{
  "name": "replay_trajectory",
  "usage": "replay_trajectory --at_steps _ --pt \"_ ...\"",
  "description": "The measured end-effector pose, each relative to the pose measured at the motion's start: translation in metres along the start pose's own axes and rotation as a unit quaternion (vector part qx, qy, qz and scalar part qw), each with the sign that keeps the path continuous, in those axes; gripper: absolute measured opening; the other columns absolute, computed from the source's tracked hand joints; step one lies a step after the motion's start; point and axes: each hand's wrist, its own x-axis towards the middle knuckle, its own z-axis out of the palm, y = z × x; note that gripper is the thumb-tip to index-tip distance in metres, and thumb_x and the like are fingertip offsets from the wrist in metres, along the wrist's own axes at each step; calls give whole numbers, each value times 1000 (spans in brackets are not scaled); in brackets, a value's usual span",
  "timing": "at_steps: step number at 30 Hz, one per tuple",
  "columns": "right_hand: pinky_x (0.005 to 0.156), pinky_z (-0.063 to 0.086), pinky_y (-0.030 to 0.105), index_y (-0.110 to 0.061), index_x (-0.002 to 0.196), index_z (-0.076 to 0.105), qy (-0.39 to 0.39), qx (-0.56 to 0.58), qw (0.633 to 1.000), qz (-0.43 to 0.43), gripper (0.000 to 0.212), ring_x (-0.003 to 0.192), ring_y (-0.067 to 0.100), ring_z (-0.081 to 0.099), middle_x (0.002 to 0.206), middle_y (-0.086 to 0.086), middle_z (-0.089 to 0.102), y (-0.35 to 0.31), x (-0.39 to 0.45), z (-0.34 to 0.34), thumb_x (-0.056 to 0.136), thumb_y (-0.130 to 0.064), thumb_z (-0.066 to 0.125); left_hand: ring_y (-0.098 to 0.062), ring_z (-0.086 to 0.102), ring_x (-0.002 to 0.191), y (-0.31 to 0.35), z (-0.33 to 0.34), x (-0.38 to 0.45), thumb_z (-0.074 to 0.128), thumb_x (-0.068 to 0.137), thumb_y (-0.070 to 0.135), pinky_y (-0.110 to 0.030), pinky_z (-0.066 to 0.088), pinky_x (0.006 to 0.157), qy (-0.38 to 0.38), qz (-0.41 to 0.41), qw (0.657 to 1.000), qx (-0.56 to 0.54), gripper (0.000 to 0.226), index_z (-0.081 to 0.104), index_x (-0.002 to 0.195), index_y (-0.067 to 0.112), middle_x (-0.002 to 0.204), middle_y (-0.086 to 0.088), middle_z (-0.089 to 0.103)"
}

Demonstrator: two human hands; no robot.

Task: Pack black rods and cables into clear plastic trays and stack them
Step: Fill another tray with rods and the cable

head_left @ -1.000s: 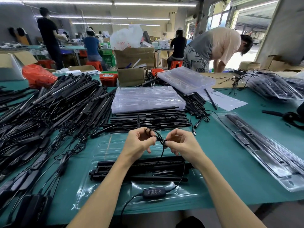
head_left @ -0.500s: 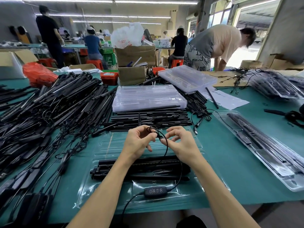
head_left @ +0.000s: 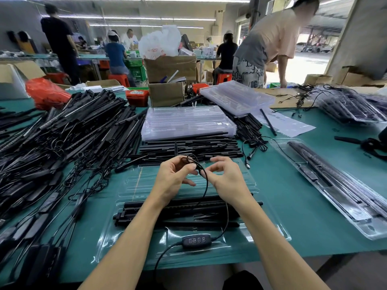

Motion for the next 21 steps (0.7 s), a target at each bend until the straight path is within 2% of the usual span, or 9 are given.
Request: replay_trajectory --at_steps 3,6,8,9,11,13,18,21 --pt "90 35 25 -14 68 69 3 44 999 25 19 114 11 55 119 -3 59 -3 1 1 85 -20 74 -13 69 71 0 0 0 60 94 -4 -27 58 51 6 -3 1000 -4 15 66 87 7 75 1 70" --pt "88 38 25 -14 65 66 -8 34 999 20 19 111 11 55 116 -3 60 -6 1 4 82 -16 74 -14 69 73 1 1 0 60 94 -5 -25 55 49 17 4 1000 2 13 66 87 5 81 -6 71" --pt "81 40 17 -11 65 65 -18 21 1000 15 19 105 9 56 111 -3 62 -9 0 7 81 -14 74 -16 70 74 2 1 0 59 94 -5 -25 54 47 36 11 999 3 16 67 86 6 88 -12 72" --pt "75 40 13 -10 63 65 -23 21 999 15 20 99 6 59 105 -3 64 -10 0 8 80 -13 74 -15 69 73 2 1 0 59 94 -6 -25 54 46 51 15 999 1 18 67 84 7 88 -11 73" --pt "63 40 15 -10 56 60 -40 37 998 15 25 71 2 57 80 -6 65 -12 1 8 78 -11 72 -12 67 69 2 1 0 58 95 -5 -25 52 43 73 17 997 -6 19 66 83 9 86 -8 74" --pt "52 35 17 -12 55 56 -59 63 996 18 27 49 4 42 55 -9 51 -13 -1 8 78 -7 70 -11 66 66 2 2 0 58 95 -3 -25 51 41 81 13 997 -8 18 63 84 9 83 -8 73" --pt "47 32 14 -14 56 55 -56 80 995 6 28 45 2 37 49 -13 44 -14 -4 5 76 -2 70 -13 65 58 0 2 2 58 97 2 -24 50 40 100 5 995 6 14 61 87 11 63 -1 68" --pt "48 31 15 -11 59 54 -52 87 995 3 25 46 3 36 52 -8 44 -17 -3 7 75 0 70 -14 65 57 -1 2 3 56 98 4 -27 51 41 118 1 993 2 13 60 88 11 60 1 65"
